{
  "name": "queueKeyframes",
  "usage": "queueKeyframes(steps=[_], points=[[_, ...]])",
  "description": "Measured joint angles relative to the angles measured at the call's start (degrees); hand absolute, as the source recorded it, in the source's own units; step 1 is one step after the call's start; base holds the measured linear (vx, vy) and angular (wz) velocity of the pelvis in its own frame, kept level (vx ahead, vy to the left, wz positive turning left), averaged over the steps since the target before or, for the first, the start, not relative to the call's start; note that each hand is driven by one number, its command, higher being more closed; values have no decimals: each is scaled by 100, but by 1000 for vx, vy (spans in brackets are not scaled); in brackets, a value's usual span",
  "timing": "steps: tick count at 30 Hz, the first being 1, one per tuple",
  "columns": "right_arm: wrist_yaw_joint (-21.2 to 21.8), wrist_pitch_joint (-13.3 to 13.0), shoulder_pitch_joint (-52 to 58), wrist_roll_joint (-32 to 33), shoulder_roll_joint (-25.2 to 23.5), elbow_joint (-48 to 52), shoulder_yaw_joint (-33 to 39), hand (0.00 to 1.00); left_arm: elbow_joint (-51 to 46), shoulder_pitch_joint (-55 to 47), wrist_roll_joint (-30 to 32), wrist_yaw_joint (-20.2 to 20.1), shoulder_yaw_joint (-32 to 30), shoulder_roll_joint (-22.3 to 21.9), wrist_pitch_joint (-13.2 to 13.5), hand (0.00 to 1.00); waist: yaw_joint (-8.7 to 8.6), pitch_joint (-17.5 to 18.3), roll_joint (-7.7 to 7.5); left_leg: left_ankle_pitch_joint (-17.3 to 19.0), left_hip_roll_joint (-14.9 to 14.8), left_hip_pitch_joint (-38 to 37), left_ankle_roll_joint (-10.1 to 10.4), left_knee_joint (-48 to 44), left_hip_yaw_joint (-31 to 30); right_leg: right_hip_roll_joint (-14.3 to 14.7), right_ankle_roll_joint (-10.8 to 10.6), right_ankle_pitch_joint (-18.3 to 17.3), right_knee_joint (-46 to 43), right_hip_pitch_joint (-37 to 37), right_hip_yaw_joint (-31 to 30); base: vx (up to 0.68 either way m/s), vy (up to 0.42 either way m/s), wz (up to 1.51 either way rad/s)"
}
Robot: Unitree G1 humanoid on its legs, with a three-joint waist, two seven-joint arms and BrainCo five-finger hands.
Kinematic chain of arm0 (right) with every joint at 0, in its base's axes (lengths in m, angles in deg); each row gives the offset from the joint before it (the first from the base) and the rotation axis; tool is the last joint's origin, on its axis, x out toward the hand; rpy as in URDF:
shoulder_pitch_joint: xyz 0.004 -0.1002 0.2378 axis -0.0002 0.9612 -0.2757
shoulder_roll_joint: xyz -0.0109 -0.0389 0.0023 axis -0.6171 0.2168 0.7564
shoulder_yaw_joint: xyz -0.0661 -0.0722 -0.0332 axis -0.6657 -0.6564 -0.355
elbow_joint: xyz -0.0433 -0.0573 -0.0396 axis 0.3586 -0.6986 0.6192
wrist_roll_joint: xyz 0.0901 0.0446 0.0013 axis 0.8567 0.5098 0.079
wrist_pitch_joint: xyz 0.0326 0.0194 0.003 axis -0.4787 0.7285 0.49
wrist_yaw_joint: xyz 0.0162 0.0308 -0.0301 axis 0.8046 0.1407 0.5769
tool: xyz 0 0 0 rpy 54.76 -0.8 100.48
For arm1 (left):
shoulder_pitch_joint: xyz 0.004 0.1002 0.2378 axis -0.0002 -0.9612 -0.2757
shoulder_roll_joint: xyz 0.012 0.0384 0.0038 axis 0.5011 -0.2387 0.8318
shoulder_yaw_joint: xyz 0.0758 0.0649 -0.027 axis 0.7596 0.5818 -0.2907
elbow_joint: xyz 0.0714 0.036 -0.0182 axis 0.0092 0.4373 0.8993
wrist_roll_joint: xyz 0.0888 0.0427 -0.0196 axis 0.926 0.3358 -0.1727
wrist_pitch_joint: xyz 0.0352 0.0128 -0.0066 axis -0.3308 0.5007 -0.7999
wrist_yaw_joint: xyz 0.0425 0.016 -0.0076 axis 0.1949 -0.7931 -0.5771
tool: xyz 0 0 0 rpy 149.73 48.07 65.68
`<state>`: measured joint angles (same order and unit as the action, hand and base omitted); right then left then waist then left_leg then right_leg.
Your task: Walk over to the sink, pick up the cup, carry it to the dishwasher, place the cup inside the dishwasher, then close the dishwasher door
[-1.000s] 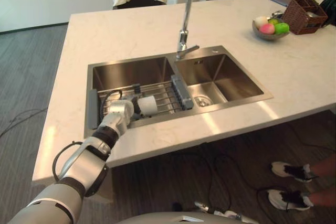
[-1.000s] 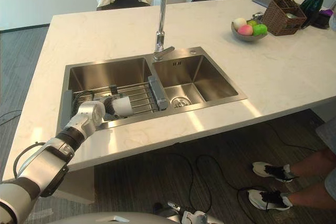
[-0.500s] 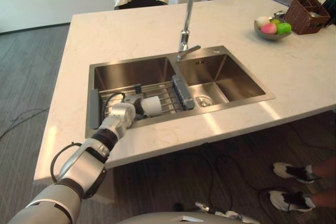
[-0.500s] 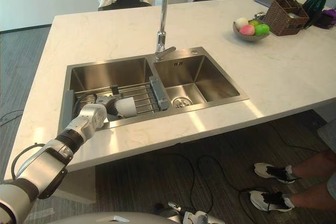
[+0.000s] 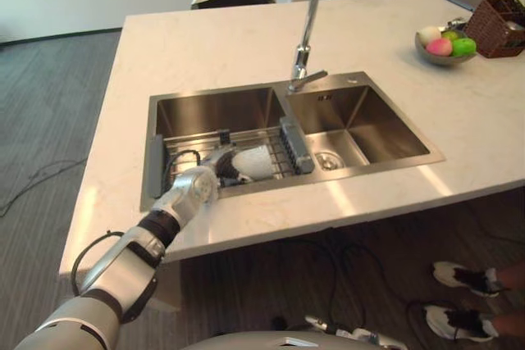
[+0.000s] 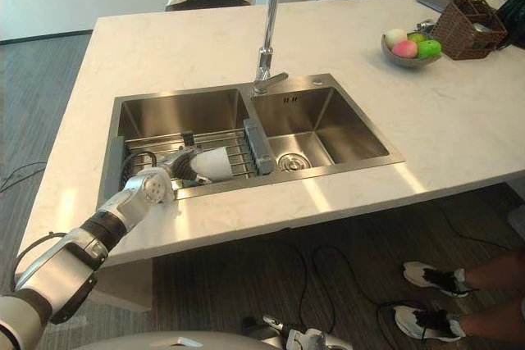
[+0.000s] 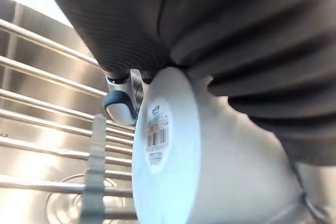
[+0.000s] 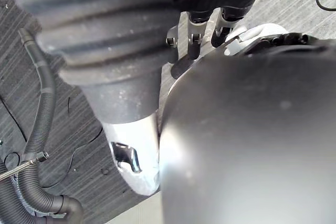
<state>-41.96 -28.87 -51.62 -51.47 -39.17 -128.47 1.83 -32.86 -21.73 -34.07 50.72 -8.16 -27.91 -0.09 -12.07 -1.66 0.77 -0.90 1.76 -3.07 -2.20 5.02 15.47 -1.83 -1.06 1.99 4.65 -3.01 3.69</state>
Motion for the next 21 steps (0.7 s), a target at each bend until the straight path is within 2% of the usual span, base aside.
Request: queueKeyframes(steps=[4, 9, 12, 13, 15, 19, 21], points=[[0, 1, 3, 12, 6, -2, 4, 0, -318, -10, -385, 200, -15, 10, 216, 100, 61, -1, -2, -18, 0, -1, -16, 1, -6, -12, 7, 6, 0, 12, 13, -65, -12, 1], [0, -1, 13, 19, 5, -1, 8, 0, -701, -21, -913, 540, -328, -18, 408, 100, 109, -9, -14, -30, 4, -2, -32, 1, -5, -21, 5, 7, 1, 10, 17, -41, -7, 0], [0, -14, 23, 20, 2, -1, 20, 0, -884, -66, -1313, 690, -559, -16, 407, 100, 126, -12, -18, -30, 8, -1, -33, 1, -20, -24, 5, 7, 0, 0, 26, -4, -4, 2], [0, -29, 60, 21, -9, 1, 65, 0, -1095, -105, -1688, 774, -736, -23, 406, 100, 150, -15, -24, -30, 15, -1, -33, 1, -66, -27, 4, 7, 1, -9, 54, -8, -12, 9], [1, -32, 71, 22, -12, 0, 108, 0, -1221, -118, -1936, 818, -836, -26, 406, 100, 182, -16, -26, -30, 17, -1, -33, 0, -95, -30, 3, 6, 0, -26, 75, -3, -13, 9], [-3, -94, 150, 29, -61, 1, 258, 0, -1791, -269, -3180, 882, -1430, -114, 368, 100, 272, -38, -60, -32, 20, -9, -33, 0, -154, -36, -8, -6, -1, -85, 166, -12, -20, 10], [-34, -109, 189, 191, -63, 10, 297, 0, -2315, -555, -4135, 792, -1844, -151, 367, 100, 324, -41, -66, -33, 23, -13, -34, 1, -159, -43, -11, -11, -1, -92, 171, 0, 0, 0]])
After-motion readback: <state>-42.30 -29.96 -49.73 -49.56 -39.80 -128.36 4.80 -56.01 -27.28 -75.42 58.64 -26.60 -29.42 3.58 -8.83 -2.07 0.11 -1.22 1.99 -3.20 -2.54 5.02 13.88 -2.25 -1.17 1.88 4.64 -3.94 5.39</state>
